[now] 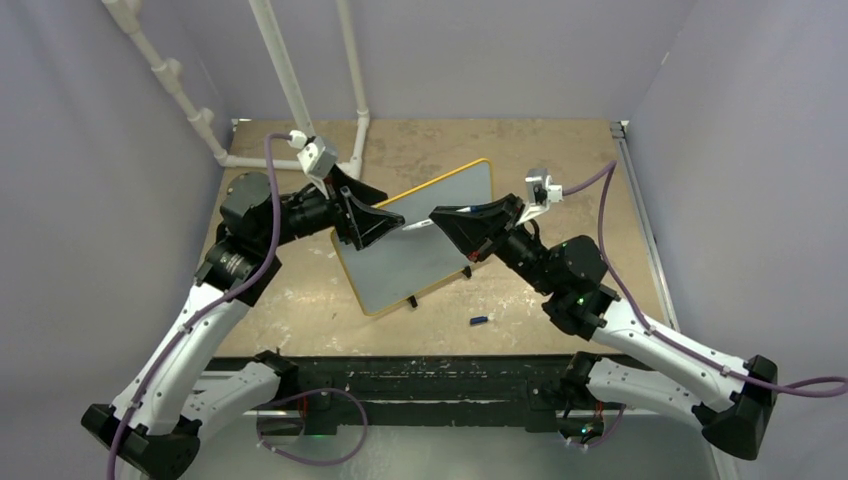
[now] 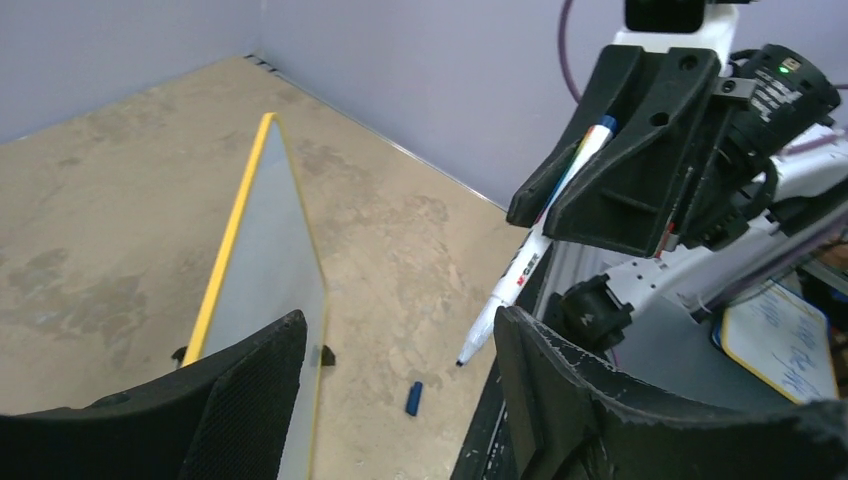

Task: Write a sentence on the whiteboard

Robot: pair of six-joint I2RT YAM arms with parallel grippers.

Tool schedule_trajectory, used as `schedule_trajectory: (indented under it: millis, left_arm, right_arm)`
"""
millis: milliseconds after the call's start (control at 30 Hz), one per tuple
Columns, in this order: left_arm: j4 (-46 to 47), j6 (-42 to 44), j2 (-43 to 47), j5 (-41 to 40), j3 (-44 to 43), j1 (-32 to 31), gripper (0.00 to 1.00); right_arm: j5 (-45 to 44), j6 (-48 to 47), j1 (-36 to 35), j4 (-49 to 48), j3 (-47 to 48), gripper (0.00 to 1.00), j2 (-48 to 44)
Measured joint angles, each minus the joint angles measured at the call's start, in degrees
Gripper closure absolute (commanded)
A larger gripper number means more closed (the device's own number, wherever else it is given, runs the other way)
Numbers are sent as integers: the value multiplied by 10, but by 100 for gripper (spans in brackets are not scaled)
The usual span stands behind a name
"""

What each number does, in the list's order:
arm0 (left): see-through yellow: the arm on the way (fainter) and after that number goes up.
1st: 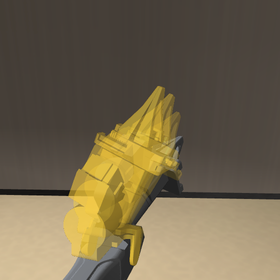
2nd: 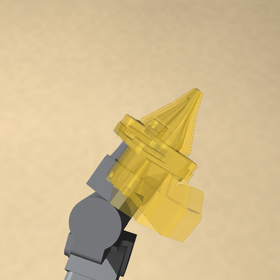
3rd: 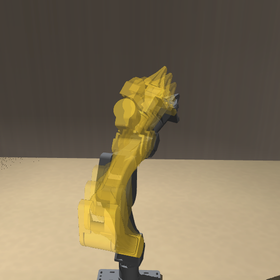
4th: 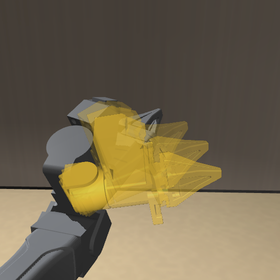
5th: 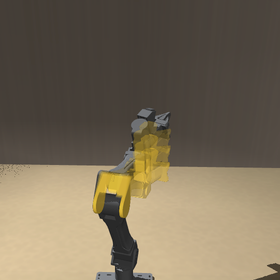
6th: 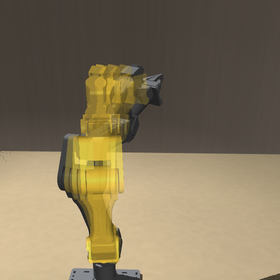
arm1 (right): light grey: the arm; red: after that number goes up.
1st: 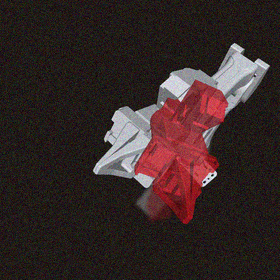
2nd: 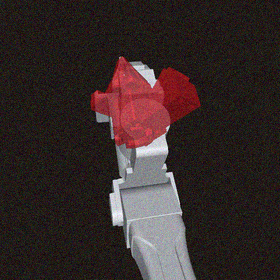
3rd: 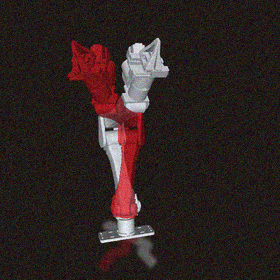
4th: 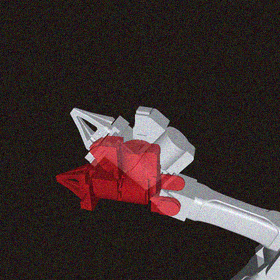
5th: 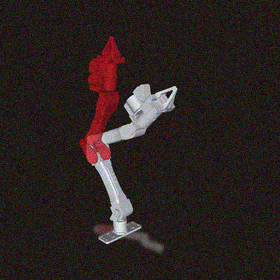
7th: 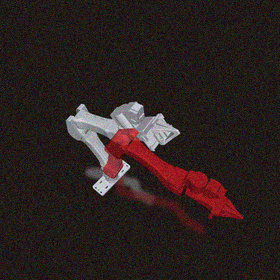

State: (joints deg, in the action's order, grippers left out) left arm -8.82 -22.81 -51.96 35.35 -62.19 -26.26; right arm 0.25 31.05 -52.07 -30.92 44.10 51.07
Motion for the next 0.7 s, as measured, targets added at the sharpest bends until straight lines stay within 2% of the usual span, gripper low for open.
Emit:
schedule_trajectory:
  millis: [200, 300, 433, 633, 700]
  left_arm:
    - [35, 0, -36, 101, -9, -1, 33]
    - [41, 1, -45, 134, -10, -7, 40]
    - [43, 10, -59, 161, -11, -45, 55]
    - [39, 25, -71, 173, -11, -90, 59]
    - [40, 28, -72, 175, -13, -90, 69]
  right_arm:
    - [42, 15, 0, 10, 13, 100, 11]
    - [51, 15, 0, 33, 35, 100, 17]
    - [60, 15, 0, 50, 52, 100, 18]
    - [81, 15, 0, 71, 62, 100, 26]
    - [86, 15, 0, 80, 61, 100, 30]
